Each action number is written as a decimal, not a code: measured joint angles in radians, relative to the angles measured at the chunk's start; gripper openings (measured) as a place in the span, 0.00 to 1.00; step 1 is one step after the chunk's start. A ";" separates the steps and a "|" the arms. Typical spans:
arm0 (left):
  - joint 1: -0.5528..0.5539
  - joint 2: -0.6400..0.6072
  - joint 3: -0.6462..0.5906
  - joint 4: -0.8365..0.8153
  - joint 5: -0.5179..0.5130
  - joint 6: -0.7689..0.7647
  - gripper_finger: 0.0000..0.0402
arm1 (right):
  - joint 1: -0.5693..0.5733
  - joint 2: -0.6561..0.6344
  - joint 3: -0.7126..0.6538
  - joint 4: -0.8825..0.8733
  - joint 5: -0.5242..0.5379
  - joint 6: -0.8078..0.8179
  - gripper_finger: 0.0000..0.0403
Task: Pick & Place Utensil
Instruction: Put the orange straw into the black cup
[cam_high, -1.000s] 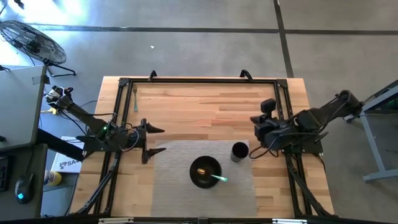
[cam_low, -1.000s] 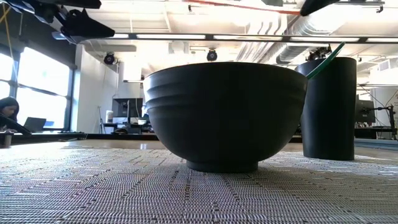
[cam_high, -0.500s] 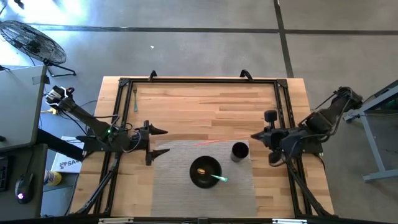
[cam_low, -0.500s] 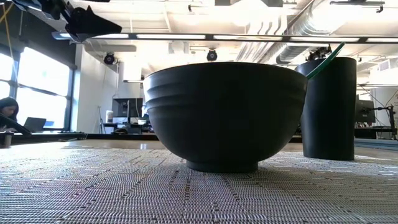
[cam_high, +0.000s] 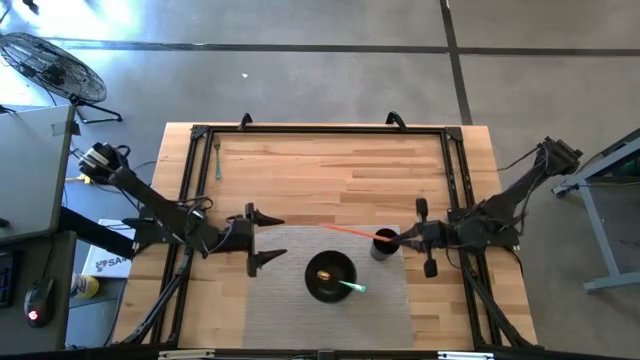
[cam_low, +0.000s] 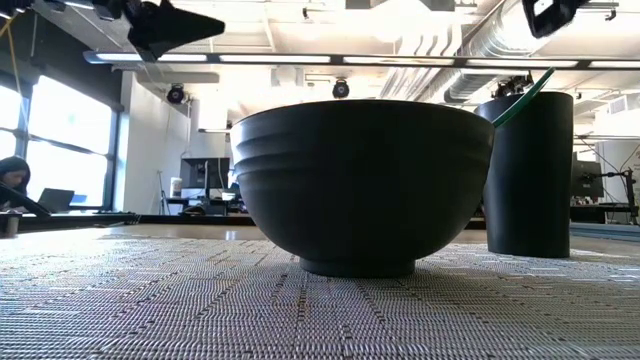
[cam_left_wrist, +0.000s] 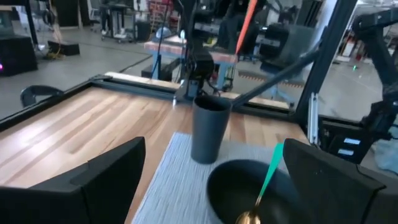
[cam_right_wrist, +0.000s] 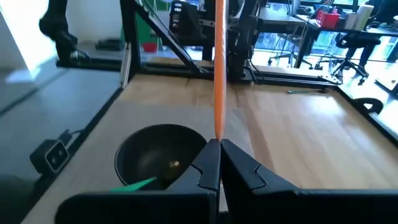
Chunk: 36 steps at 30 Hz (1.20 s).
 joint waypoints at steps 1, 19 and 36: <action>0.000 0.021 0.000 0.026 0.000 0.000 0.93 | 0.000 0.000 -0.030 0.043 0.000 0.003 0.00; 0.084 0.260 0.205 0.072 -0.032 0.129 0.93 | -0.003 0.003 -0.337 0.445 0.054 0.096 0.00; 0.291 0.614 0.579 0.002 0.325 0.157 0.93 | -0.003 0.004 -0.369 0.408 0.034 0.069 0.00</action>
